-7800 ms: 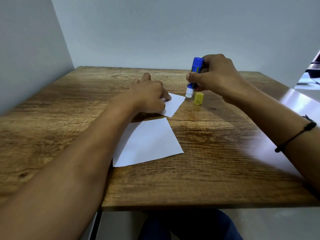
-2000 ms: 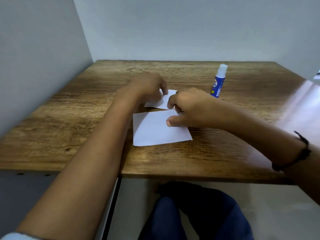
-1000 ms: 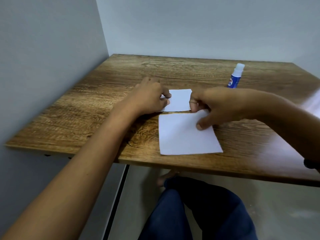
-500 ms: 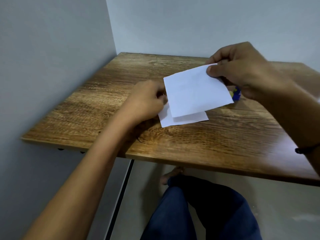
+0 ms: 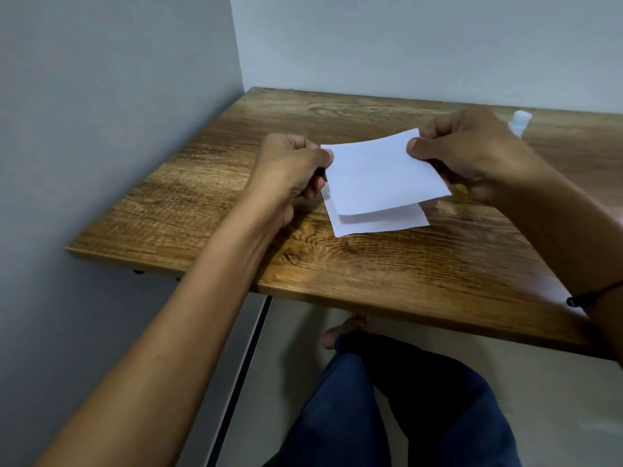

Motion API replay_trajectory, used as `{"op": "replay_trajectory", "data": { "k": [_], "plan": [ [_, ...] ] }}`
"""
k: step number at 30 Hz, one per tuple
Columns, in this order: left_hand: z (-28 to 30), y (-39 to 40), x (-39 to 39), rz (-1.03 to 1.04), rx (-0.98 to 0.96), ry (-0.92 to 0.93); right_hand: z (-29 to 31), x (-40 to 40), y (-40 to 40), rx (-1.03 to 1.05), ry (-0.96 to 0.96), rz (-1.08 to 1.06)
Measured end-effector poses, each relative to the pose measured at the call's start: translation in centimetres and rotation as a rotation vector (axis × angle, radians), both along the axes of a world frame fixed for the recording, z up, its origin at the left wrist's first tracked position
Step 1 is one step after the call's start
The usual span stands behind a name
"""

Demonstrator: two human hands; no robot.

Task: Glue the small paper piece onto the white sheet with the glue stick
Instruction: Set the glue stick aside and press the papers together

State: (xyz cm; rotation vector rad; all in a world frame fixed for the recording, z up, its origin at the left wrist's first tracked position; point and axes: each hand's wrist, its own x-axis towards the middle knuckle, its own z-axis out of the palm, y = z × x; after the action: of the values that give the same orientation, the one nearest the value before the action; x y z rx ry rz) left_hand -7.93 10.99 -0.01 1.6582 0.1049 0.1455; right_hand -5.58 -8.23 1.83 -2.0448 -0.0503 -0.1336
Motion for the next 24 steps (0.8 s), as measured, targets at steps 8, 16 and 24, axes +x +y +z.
{"op": "replay_trajectory", "data": {
  "k": [8, 16, 24],
  "plan": [
    [-1.6, 1.9, 0.2, 0.061, 0.477, -0.091, -0.9, 0.4, 0.1, 0.002, 0.06, -0.033],
    [-1.7, 1.6, -0.6, -0.01, 0.819, -0.152, -1.8, 0.3, 1.0, -0.051, 0.099, -0.046],
    [-1.9, 1.5, -0.8, -0.001, 0.856, -0.18, -2.1, 0.5, 0.9, -0.057, 0.109, -0.048]
  ]
}}
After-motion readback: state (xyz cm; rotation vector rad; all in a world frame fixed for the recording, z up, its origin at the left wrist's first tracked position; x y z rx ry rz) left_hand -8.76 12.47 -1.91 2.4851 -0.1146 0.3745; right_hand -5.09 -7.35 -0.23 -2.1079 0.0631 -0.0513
